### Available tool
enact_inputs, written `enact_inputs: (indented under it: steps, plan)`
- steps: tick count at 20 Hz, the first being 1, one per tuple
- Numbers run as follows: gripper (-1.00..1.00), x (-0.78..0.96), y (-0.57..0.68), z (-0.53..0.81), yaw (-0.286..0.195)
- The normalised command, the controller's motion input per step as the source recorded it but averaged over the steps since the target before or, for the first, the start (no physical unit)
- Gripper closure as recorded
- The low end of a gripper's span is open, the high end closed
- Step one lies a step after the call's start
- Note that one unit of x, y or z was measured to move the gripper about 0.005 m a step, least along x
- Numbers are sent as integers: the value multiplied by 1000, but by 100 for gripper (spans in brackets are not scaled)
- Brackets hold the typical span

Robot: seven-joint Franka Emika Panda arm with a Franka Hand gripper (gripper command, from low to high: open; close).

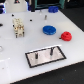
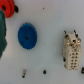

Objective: Insert the blue gear onto the right peg, followed by the red gear

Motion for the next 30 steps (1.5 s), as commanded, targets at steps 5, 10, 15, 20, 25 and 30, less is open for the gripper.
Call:
enact_inputs:
  steps: [5, 10, 15, 20, 25, 30]
  plan:
    - [-100, -603, 560, -136, 0]
    - [-100, -517, 541, -261, 0]
    - [-100, -398, 361, -471, 0]
    - [-100, -314, 263, -546, 0]
    - [-100, -279, 117, -591, 0]
    - [-100, -242, 35, -576, 0]
